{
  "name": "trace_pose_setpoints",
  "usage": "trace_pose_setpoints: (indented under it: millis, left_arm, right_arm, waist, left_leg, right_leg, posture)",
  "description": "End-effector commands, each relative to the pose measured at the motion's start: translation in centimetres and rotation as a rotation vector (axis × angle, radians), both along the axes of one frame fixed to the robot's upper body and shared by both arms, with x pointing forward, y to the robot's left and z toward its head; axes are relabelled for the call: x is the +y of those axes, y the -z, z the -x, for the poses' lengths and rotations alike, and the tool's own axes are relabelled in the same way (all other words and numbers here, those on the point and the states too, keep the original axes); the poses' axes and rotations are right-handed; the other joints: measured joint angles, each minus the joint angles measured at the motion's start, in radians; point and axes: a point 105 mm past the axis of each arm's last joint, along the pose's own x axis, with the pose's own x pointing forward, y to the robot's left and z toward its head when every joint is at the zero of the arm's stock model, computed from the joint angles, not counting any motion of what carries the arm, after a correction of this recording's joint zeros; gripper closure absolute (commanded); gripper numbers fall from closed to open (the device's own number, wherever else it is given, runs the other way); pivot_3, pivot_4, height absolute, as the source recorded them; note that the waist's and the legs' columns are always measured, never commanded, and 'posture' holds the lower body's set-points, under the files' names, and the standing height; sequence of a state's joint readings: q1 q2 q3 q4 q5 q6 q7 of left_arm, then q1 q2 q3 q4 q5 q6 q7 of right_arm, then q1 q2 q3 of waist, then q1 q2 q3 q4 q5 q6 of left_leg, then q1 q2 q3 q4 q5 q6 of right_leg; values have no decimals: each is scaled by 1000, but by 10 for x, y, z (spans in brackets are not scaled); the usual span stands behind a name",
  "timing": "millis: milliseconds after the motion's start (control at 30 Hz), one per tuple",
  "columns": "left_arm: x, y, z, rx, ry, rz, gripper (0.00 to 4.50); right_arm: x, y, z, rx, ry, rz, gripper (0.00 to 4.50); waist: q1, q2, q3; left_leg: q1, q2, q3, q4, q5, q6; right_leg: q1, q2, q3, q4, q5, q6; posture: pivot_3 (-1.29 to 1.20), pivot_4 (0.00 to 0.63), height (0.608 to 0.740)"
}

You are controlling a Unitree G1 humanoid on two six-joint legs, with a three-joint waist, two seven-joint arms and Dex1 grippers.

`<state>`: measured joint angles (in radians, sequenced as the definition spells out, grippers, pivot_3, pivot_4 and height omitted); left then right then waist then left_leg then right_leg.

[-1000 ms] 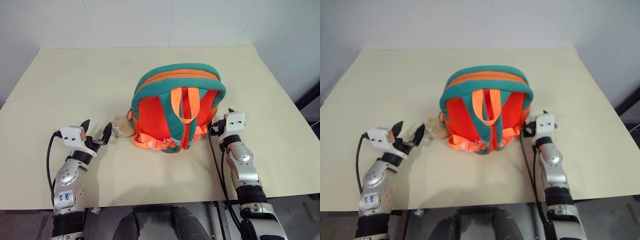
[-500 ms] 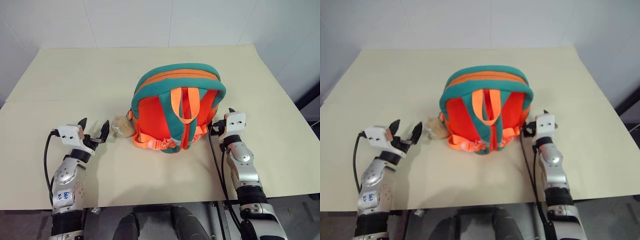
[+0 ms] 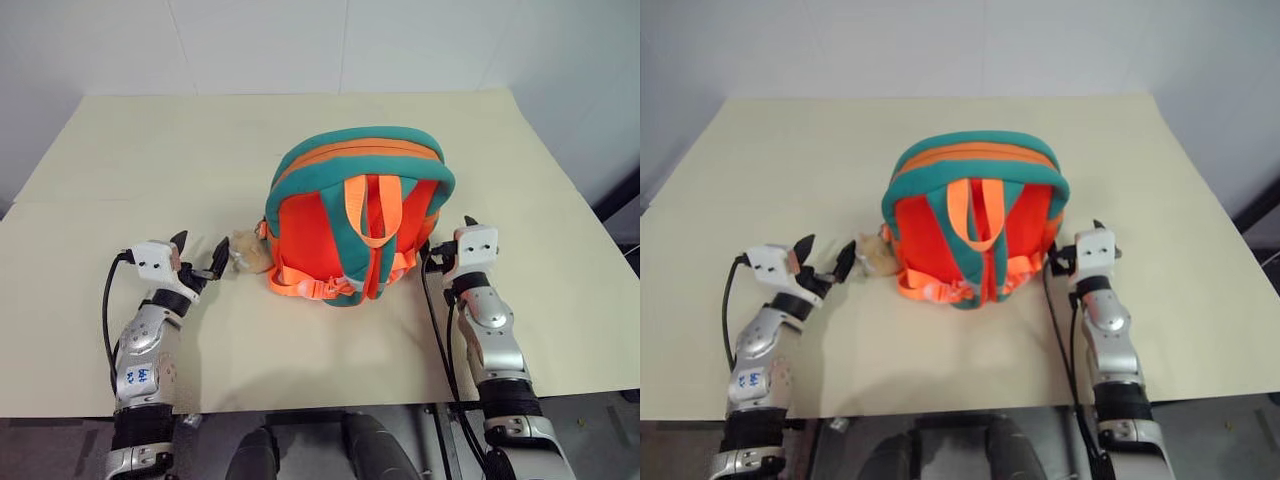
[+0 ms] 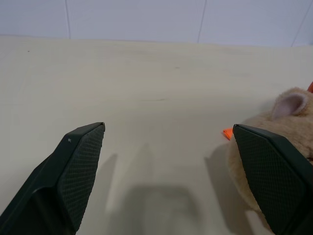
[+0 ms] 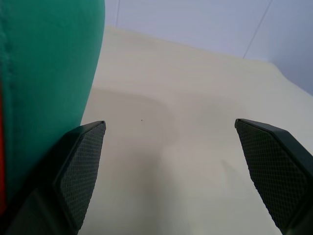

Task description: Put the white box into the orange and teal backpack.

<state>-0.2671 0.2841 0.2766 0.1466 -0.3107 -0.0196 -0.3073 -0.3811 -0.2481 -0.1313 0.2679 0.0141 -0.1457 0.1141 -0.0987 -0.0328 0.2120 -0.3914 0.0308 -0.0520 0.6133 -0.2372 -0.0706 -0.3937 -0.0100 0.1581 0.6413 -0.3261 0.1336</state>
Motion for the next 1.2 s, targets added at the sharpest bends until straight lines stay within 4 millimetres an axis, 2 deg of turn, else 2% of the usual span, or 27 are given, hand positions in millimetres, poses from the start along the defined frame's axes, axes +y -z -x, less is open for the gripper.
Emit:
trace_pose_setpoints:
  millis: [33,333,867,1067,1200]
  left_arm:
    - [-3,-12,-5,-44,24,-24,17]
    - [-9,-11,-13,-43,51,-21,17]
    - [-14,-13,-14,-45,63,-29,17]
    - [-14,-17,-13,-58,50,-26,17]
    - [-10,-28,-12,-86,29,-27,17]
  right_arm:
    - [-8,-17,8,-60,33,11,0]
    - [-13,-18,16,-57,64,9,0]
    - [-15,-17,21,-55,80,0,0]
    - [-18,-18,16,-55,82,5,0]
    - [-27,-26,10,-71,89,11,0]
  waist:
    - [3,0,0]
    - [15,0,0]
    - [16,0,0]
    - [16,0,0]
    - [16,0,0]
  left_leg:
    - [0,0,0,0,0,0]
    - [0,0,0,0,0,0]
    - [0,0,0,0,0,0]
    - [0,0,0,0,0,0]
    - [0,0,0,0,0,0]
  right_leg:
    - [0,0,0,0,0,0]
    - [0,0,0,0,0,0]
    - [0,0,0,-1,0,0]
    - [0,0,0,-1,0,0]
    - [0,0,0,-1,0,0]
  posture:
    - [0,150,740]
    - [0,150,740]
    - [0,150,740]
    - [0,150,740]
    - [0,150,740]
